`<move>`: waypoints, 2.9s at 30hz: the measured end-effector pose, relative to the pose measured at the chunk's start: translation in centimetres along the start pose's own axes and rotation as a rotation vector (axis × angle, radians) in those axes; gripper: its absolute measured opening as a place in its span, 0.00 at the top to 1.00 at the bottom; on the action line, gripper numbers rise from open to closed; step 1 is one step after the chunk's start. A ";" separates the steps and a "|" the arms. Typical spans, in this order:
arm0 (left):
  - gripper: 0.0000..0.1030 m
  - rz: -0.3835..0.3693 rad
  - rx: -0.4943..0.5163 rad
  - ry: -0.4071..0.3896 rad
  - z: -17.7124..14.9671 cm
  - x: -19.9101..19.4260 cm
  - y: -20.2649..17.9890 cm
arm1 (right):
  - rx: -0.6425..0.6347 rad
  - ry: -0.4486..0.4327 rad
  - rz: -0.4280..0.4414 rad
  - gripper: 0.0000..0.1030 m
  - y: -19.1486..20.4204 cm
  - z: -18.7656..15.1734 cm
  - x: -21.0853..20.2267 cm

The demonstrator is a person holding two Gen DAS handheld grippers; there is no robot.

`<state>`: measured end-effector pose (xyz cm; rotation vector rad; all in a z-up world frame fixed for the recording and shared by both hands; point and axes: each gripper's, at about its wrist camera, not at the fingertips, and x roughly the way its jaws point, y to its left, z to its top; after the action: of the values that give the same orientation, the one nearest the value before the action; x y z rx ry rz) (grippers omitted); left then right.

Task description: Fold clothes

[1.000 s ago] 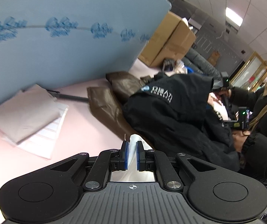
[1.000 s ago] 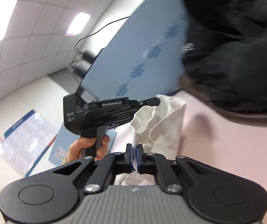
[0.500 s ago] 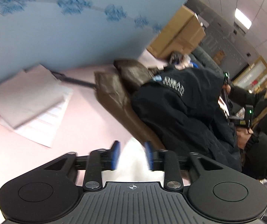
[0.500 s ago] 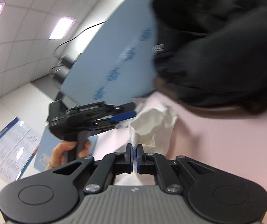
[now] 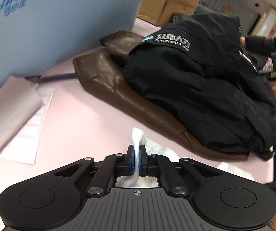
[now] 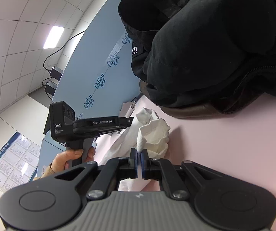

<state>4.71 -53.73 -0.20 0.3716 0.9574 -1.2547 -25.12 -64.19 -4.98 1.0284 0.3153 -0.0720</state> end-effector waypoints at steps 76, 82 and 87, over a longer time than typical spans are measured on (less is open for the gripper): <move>0.94 0.080 -0.700 -0.388 -26.7 -25.7 22.3 | -0.475 0.708 0.233 0.92 24.9 -22.5 23.0; 0.84 0.164 -0.725 -0.410 -27.9 -27.0 22.3 | -0.549 0.706 0.238 0.54 26.1 -23.6 22.3; 0.81 0.255 -0.683 -0.486 -28.0 -30.1 20.9 | -0.679 0.676 0.294 0.37 28.6 -24.2 19.8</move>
<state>12.39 -8.33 1.72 -0.3296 0.8225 -0.6749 -5.82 -27.02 1.46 0.3819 0.7367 0.6248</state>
